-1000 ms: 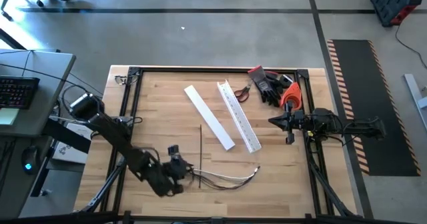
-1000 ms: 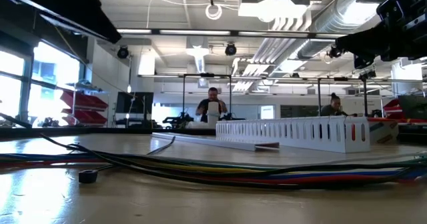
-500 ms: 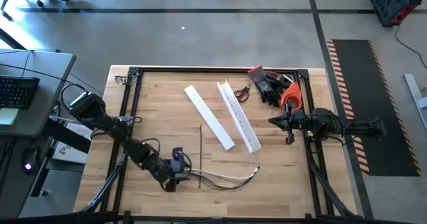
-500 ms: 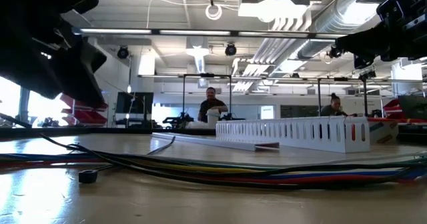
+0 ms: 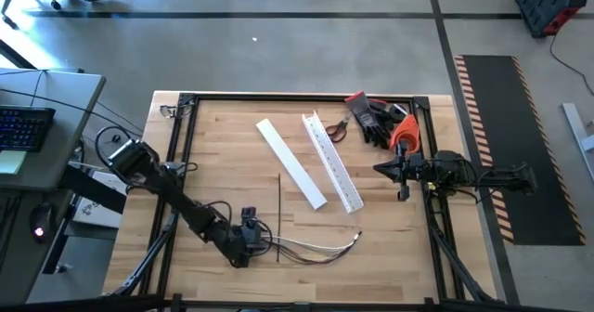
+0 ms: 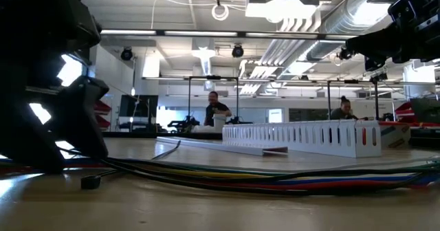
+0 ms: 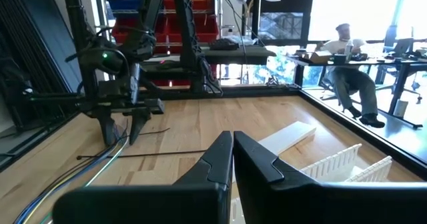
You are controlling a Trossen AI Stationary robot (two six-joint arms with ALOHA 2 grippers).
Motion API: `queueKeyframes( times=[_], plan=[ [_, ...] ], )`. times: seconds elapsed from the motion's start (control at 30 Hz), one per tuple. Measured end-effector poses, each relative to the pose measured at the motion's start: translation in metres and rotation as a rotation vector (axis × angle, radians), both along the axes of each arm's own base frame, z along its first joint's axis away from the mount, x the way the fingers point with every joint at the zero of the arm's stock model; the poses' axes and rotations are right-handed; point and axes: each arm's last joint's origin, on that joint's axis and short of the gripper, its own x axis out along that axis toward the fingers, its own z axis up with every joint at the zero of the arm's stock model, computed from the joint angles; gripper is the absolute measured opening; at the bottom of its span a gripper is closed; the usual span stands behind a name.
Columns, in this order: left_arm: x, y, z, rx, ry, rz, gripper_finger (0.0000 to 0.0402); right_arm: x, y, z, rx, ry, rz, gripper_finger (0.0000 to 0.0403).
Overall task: Ziptie cables
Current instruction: Wrap the colored cables with the black zip tie
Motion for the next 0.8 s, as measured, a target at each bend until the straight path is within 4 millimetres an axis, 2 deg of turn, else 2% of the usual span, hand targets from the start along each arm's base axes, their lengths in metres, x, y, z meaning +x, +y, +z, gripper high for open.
queueKeyframes(
  times=[0.17, 0.5, 0.57, 0.7, 0.8],
  plan=[
    [-0.001, 0.002, -0.008, 0.011, 0.029, 0.049, 0.0200, 0.000, 0.000, 0.000, 0.000, 0.000, 0.000, 0.0000],
    [0.000, 0.002, -0.007, 0.067, 0.060, 0.040, 0.0037, 0.000, 0.000, 0.000, 0.000, 0.000, 0.000, 0.0000],
    [0.005, -0.002, -0.003, 0.092, 0.059, 0.013, 0.0011, 0.000, 0.000, 0.000, 0.000, 0.000, 0.000, 0.0000],
    [0.020, -0.013, 0.014, 0.152, 0.025, -0.002, 0.0009, 0.000, 0.000, 0.000, 0.000, 0.000, 0.000, 0.0000],
    [0.034, -0.021, 0.038, 0.207, -0.046, 0.020, 0.0003, 0.000, 0.000, 0.000, 0.000, 0.000, 0.000, 0.0000]
  ],
)
